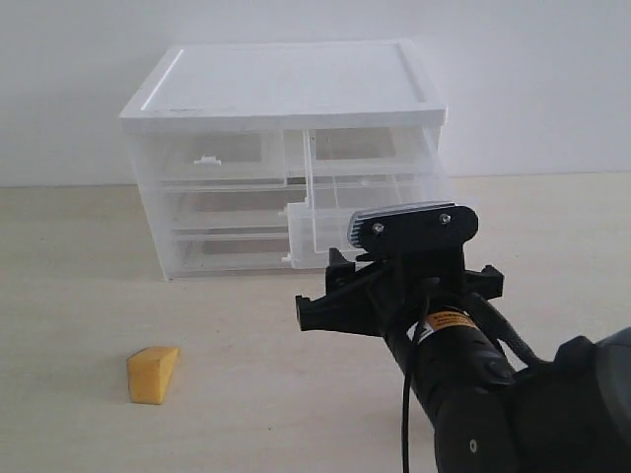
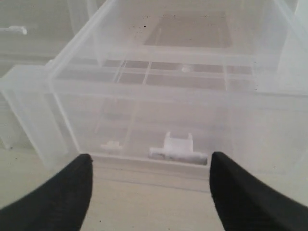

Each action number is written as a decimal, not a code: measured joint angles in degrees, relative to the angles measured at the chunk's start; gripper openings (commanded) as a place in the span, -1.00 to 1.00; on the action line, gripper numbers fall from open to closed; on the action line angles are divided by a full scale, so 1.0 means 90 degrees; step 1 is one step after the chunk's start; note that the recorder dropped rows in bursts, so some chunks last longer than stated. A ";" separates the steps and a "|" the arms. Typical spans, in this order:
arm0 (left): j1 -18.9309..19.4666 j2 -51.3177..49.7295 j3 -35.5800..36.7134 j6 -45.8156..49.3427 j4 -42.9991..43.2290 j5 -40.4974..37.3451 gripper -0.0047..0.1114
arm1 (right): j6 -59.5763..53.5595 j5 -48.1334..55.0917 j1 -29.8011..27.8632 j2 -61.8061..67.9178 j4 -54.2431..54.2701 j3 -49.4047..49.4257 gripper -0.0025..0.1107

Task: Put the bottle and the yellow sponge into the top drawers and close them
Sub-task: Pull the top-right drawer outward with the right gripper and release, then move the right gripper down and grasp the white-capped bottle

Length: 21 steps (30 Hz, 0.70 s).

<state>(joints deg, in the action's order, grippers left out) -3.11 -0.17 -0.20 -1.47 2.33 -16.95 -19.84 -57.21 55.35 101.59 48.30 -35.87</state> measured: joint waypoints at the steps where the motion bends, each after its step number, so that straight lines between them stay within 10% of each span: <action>1: 0.0000 0.0000 0.0000 0.0000 0.0000 0.0000 -0.85 | -0.0063 0.0000 0.0000 0.0000 0.0019 0.0000 0.28; 15: 0.0000 0.0000 0.0000 0.0000 0.0000 0.0000 -0.85 | -0.1564 0.2041 0.0000 -0.0366 0.0748 0.0010 0.18; 18: 0.0000 0.0000 0.0000 0.0000 0.0000 0.0000 -0.85 | -0.2278 0.3026 0.0000 -0.0849 0.0939 0.0010 -0.11; 21: 0.0000 0.0000 0.0000 0.0000 0.0000 0.0000 -0.85 | -0.3500 0.4409 0.0000 -0.1444 0.1330 0.0010 -0.91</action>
<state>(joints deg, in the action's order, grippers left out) -3.11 -0.17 -0.20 -1.47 2.33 -16.95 -51.34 -17.53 55.35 88.60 60.27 -35.78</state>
